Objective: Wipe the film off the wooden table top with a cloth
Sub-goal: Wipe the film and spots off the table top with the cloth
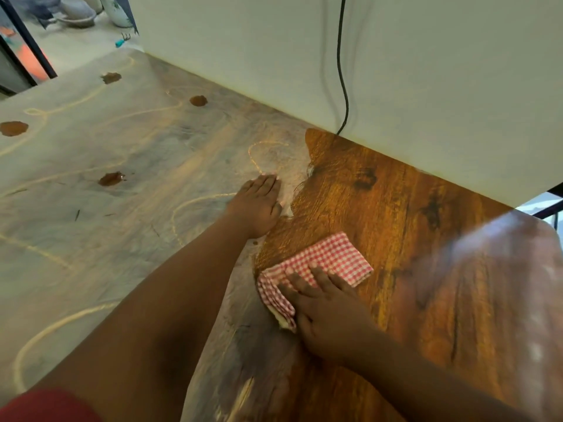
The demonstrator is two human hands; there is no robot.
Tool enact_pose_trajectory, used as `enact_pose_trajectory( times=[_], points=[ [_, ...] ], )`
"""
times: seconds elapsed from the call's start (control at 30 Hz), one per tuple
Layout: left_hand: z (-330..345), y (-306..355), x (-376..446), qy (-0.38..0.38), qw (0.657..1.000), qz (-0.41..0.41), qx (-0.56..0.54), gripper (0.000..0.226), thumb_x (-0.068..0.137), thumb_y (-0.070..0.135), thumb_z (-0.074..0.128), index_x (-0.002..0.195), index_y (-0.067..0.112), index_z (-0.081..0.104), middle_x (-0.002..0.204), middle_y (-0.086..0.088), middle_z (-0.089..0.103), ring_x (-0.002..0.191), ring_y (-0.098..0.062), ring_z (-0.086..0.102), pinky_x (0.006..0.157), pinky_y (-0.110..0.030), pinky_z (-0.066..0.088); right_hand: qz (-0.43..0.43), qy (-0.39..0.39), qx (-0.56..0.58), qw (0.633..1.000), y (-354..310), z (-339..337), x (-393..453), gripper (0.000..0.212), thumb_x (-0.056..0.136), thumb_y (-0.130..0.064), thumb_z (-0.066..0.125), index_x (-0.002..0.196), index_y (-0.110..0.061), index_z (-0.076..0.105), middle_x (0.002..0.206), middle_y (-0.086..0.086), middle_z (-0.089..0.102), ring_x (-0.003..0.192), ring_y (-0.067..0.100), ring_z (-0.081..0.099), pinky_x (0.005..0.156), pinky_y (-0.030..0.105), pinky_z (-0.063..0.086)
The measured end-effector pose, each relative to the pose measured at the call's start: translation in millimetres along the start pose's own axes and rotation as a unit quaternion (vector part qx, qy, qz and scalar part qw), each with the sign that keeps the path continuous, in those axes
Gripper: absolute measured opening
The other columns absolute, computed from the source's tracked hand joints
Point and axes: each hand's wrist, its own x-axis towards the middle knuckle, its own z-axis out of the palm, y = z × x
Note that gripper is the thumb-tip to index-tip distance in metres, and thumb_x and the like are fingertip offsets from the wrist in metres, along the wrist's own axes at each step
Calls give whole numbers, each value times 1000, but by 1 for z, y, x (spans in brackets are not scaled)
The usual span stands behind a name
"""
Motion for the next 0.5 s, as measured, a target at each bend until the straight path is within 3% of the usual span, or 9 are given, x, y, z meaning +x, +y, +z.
enact_pose_trajectory(
  times=[0.1, 0.23, 0.33, 0.5],
  points=[
    [-2, 0, -1, -9, 1000, -1, 0, 60, 102, 41, 17, 153, 11, 2, 161, -8, 0, 148, -21, -2, 118, -35, -2, 45, 4, -6, 999, 16, -6, -4, 60, 88, -50, 6, 147, -46, -2, 159, -12, 6, 146, 27, 2, 114, 43, 4],
    [-6, -1, -8, -19, 1000, 2, -10, 60, 102, 41, 19, 153, 10, 6, 161, -10, 4, 148, -24, -1, 118, -37, -1, 91, 14, 3, 996, -4, -11, 29, 59, 95, -47, 18, 150, -36, -1, 160, -3, 4, 145, 36, 0, 114, 51, 8],
    [-5, -3, -25, -18, 999, 8, 28, 61, 102, 42, 20, 152, 10, 8, 160, -11, 6, 147, -25, 2, 118, -37, -2, 42, 18, -4, 999, -33, -1, 30, 58, 97, -48, 16, 151, -33, -1, 160, -2, 2, 144, 37, -3, 114, 52, 1],
    [-4, -2, -55, -19, 999, -37, 21, 62, 102, 43, 19, 152, 9, 5, 160, -12, 3, 148, -25, -1, 119, -38, -2, -49, -12, -3, 999, -38, 22, -23, 62, 86, -56, -1, 146, -43, -6, 158, -10, 0, 145, 28, -7, 111, 45, -6]
  ],
)
